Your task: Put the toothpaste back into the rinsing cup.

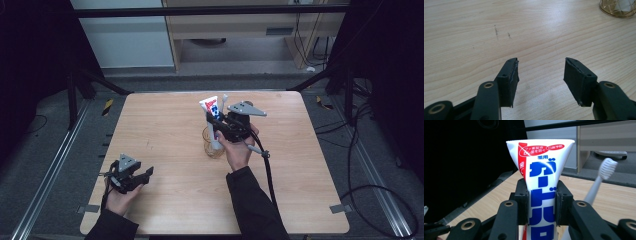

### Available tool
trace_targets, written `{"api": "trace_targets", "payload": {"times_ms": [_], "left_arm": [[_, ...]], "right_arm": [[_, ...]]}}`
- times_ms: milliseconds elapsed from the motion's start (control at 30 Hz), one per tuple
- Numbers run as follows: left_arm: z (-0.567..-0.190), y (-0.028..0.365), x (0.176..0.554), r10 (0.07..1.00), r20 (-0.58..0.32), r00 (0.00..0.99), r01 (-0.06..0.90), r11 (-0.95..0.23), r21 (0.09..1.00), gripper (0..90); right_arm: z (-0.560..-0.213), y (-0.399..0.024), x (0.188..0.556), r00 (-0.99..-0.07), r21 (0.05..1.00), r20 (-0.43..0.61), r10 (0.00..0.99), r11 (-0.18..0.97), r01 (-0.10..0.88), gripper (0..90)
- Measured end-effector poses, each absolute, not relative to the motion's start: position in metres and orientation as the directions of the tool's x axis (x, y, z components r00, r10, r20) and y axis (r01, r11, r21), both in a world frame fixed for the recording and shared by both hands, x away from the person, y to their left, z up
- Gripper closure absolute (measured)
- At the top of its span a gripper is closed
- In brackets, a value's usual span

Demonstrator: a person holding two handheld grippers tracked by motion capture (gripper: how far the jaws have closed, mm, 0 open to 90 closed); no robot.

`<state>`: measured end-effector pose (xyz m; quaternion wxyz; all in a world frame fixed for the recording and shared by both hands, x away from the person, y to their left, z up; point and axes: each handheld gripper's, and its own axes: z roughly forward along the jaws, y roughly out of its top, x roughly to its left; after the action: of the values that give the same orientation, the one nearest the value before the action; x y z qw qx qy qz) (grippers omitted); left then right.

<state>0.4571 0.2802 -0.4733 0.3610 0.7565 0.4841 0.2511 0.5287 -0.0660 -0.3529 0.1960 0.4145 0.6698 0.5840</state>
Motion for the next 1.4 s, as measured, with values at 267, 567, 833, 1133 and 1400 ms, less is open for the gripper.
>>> {"api": "trace_targets", "payload": {"times_ms": [267, 567, 833, 1133, 1400], "left_arm": [[-0.473, 0.28, 0.457, 0.914, 0.028, 0.405, 0.549, -0.267, 0.792, 44.3], [-0.474, 0.281, 0.458, 0.914, 0.029, 0.406, 0.551, -0.27, 0.79, 44.5], [-0.474, 0.281, 0.458, 0.914, 0.026, 0.405, 0.553, -0.268, 0.789, 44.6], [-0.475, 0.282, 0.458, 0.913, 0.028, 0.406, 0.553, -0.27, 0.788, 44.7], [-0.474, 0.281, 0.458, 0.914, 0.027, 0.405, 0.553, -0.269, 0.789, 44.7]], "right_arm": [[-0.357, -0.051, 0.545, -0.575, 0.953, 0.211, 0.79, -0.036, 0.3, 69.5], [-0.37, -0.046, 0.565, -0.556, 0.955, 0.216, 0.803, -0.054, 0.293, 69.4], [-0.383, -0.041, 0.576, -0.553, 0.951, 0.216, 0.805, -0.045, 0.305, 69.4], [-0.389, -0.04, 0.581, -0.547, 0.955, 0.193, 0.814, -0.029, 0.294, 69.3], [-0.396, -0.036, 0.581, -0.544, 0.955, 0.165, 0.822, 0.005, 0.296, 69.1]]}}
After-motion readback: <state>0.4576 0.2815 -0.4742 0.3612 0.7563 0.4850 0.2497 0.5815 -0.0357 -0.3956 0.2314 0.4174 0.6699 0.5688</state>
